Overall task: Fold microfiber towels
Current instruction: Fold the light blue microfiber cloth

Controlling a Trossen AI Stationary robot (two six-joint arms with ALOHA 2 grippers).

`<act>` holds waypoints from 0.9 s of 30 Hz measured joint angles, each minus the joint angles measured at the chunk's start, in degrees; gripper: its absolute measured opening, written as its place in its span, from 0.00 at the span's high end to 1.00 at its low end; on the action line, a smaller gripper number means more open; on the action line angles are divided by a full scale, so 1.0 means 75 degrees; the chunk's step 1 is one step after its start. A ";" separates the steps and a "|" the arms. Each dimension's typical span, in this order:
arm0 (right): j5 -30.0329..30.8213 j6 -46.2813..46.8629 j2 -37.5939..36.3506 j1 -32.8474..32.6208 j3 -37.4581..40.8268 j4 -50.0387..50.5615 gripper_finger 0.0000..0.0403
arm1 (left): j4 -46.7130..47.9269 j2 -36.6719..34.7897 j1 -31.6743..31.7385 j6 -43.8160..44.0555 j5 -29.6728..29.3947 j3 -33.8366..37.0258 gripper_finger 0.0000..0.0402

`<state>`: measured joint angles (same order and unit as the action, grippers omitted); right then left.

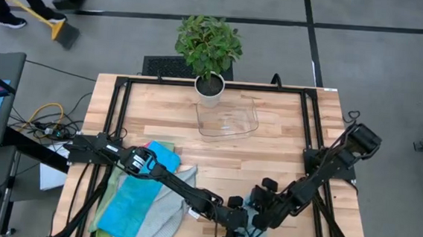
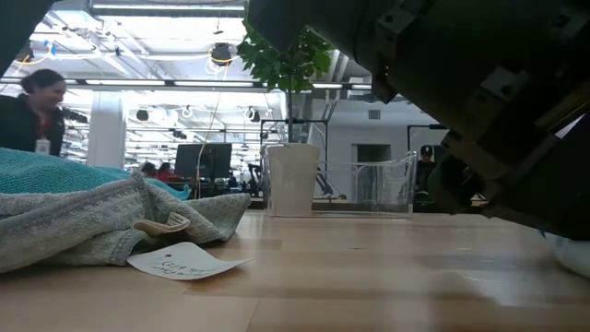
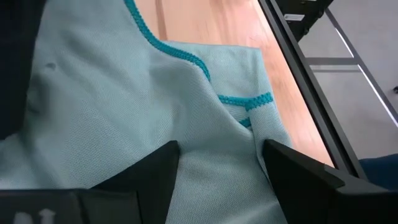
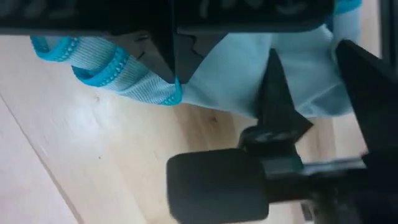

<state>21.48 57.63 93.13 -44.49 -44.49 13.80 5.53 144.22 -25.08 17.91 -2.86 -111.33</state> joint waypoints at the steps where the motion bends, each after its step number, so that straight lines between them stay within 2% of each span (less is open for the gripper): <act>1: 0.0042 0.0190 -0.0056 0.0000 0.0000 0.0120 0.94 | -0.0001 0.0000 0.0000 -0.0003 -0.0002 0.0000 0.42; 9: 0.0611 0.1849 -0.0340 -0.0064 -0.0003 0.0969 0.97 | -0.0028 0.0018 0.0009 -0.0003 -0.0056 0.0000 0.42; 18: 0.0842 0.3862 -0.0305 -0.0146 -0.0003 0.1940 0.92 | -0.0023 0.0026 0.0020 -0.0009 -0.0196 0.0000 0.42; 27: 0.0689 0.5621 -0.0305 -0.0419 0.0000 0.3067 0.88 | -0.0022 0.0032 0.0029 -0.0006 -0.0271 0.0000 0.42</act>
<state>26.65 99.79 90.85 -47.63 -44.49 36.80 5.37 144.46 -24.87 17.86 -4.90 -111.33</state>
